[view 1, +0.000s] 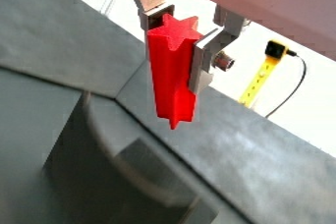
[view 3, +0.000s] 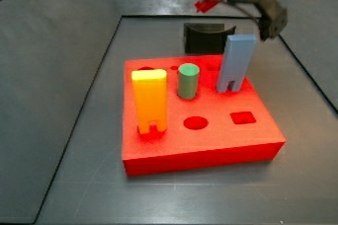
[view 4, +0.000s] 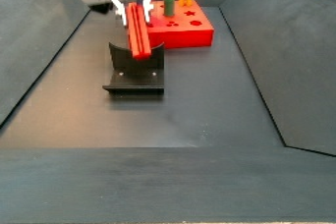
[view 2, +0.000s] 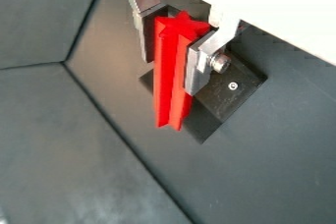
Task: Pick up the star object. Move up. Place the star object on the fixture. Regrasp the star object. Move to above the board. Insert the star object.
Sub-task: Move to above the board.
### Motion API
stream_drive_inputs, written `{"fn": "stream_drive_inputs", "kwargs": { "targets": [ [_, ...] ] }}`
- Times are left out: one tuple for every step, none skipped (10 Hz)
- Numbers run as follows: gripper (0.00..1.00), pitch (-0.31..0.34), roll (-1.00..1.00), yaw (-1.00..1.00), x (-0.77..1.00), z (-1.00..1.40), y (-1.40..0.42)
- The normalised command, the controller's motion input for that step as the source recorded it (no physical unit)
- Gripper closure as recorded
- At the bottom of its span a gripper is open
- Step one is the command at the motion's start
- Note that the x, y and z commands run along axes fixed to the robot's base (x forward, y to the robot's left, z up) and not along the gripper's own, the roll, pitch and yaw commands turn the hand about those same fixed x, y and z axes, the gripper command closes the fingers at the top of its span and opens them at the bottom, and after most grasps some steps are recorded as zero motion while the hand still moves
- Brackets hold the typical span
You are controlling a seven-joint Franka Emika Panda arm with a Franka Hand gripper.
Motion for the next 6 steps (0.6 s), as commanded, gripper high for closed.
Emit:
{"fn": "stream_drive_inputs", "kwargs": {
  "targets": [
    [1.0,-0.013,0.0,0.18,0.01,1.0,-0.07],
    [1.0,-0.033,0.0,0.15,0.01,1.0,-0.07],
    [1.0,-0.038,0.0,0.11,0.01,1.0,-0.07],
    [1.0,-0.039,0.0,0.08,0.01,1.0,-0.06],
    [1.0,-0.023,-0.01,0.04,0.01,1.0,-0.06],
    [1.0,-0.009,-0.02,0.02,0.01,1.0,-0.06]
  ]
}}
